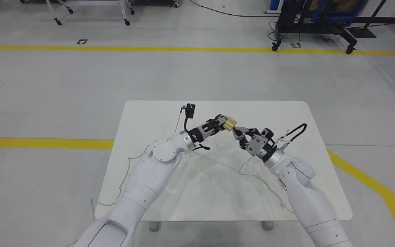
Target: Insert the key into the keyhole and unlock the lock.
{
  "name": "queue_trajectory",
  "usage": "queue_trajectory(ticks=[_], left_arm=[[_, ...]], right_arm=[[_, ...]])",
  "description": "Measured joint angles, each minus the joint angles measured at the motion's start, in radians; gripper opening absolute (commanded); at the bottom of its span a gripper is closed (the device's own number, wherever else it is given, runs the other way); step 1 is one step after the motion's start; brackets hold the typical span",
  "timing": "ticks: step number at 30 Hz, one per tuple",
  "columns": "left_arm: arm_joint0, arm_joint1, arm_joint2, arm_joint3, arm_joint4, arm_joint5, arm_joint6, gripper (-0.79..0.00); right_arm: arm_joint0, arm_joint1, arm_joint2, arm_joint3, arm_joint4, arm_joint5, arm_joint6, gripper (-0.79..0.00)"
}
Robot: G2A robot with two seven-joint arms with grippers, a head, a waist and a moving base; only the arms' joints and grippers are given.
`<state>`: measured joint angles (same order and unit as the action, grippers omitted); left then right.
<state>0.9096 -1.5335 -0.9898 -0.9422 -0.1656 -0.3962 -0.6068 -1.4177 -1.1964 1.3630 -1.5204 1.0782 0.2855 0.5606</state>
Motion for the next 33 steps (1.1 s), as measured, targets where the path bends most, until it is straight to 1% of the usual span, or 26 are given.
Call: queue_trajectory(ticks=[6, 13, 17, 21, 22, 23, 24, 29, 33], left_arm=[[0.000, 0.001, 0.000, -0.004, 0.016, -0.011, 0.008, -0.785], [-0.001, 0.003, 0.003, -0.005, 0.042, -0.026, 0.017, -0.785], [-0.001, 0.003, 0.003, -0.007, 0.045, -0.029, 0.022, -0.785], [0.000, 0.003, -0.004, -0.004, 0.035, -0.024, 0.032, -0.785], [0.000, 0.004, -0.005, -0.004, 0.033, -0.022, 0.035, -0.785], [-0.001, 0.004, -0.007, -0.003, 0.032, -0.020, 0.039, -0.785], [-0.001, 0.004, -0.009, -0.002, 0.029, -0.017, 0.043, -0.785], [0.001, 0.004, -0.010, -0.004, 0.024, -0.014, 0.044, -0.785], [0.001, 0.004, -0.009, -0.005, 0.024, -0.008, 0.041, -0.785]], right_arm=[[-0.006, -0.003, 0.015, -0.004, 0.103, 0.067, -0.013, -0.785], [-0.008, -0.006, 0.021, -0.002, 0.193, 0.121, -0.027, -0.785], [-0.007, -0.006, 0.023, -0.005, 0.201, 0.137, -0.035, -0.785], [-0.009, -0.004, 0.029, -0.009, 0.174, 0.123, -0.033, -0.785], [-0.009, -0.003, 0.030, -0.010, 0.168, 0.120, -0.031, -0.696], [-0.009, -0.002, 0.031, -0.010, 0.159, 0.117, -0.030, -0.443], [-0.009, -0.001, 0.033, -0.010, 0.148, 0.114, -0.027, 0.000], [-0.011, 0.004, 0.039, -0.010, 0.084, 0.102, -0.009, 0.000], [-0.011, 0.011, 0.051, -0.011, 0.013, 0.069, 0.030, 0.000]])
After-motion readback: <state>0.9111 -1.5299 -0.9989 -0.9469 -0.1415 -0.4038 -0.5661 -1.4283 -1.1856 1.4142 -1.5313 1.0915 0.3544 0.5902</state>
